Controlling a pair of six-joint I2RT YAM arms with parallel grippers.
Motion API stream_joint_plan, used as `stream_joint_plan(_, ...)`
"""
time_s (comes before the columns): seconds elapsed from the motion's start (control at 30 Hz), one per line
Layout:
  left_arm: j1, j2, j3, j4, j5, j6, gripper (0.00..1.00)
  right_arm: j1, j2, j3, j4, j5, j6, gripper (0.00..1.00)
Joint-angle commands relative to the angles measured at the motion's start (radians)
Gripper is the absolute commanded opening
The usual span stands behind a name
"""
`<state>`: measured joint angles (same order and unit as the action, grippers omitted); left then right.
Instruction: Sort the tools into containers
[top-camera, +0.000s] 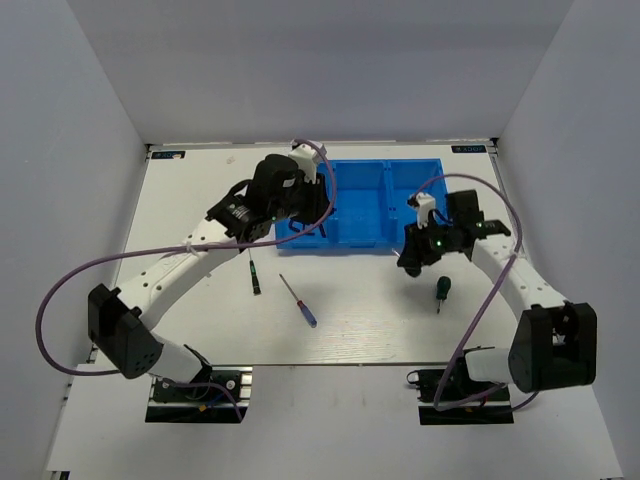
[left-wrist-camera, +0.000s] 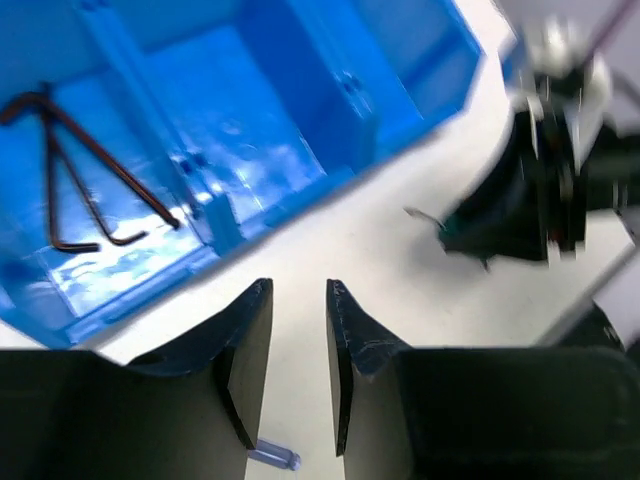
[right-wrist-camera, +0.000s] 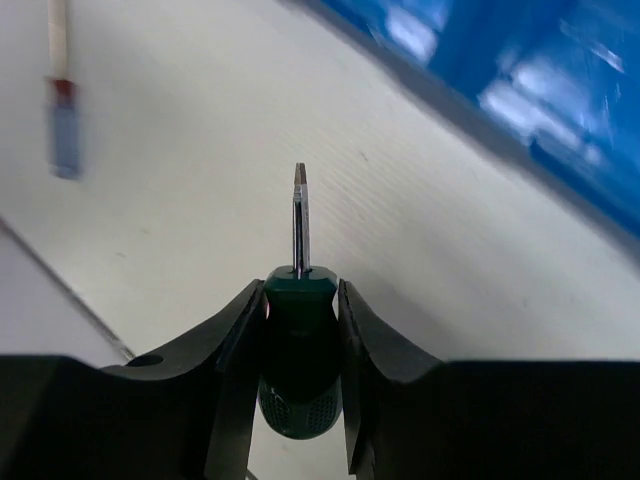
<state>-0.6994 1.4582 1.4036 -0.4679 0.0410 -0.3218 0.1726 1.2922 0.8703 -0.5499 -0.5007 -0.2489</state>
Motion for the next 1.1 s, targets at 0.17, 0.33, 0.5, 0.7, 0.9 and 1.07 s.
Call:
stream_joint_plan(0.17,-0.095,-0.046,-0.166,0.107,0.217,-0.034,0.45,0.112,0.321,0.442,0.168,-0.135,0.209,0.00)
stream_joint_plan(0.33,-0.201,0.051,-0.131,0.112,0.198,-0.054,0.53,0.149,0.585,0.747,0.130,-0.044,0.289,0.25)
stream_joint_plan(0.5,-0.304,0.172,-0.046,0.112,0.107,-0.080,0.60,0.125,0.626,0.897,0.073,0.040,0.306,0.64)
stream_joint_plan(0.7,-0.374,0.293,0.003,0.202,-0.039,-0.147,0.68,0.019,0.478,0.891,-0.033,0.403,0.263,0.66)
stream_joint_plan(0.9,-0.419,0.533,0.257,0.206,-0.039,-0.138,0.73,-0.235,0.250,0.636,-0.094,0.518,0.264,0.64)
stream_joint_plan(1.07,-0.477,0.851,0.695,-0.042,-0.136,-0.091,0.74,-0.408,0.124,0.437,-0.099,0.432,0.257,0.64)
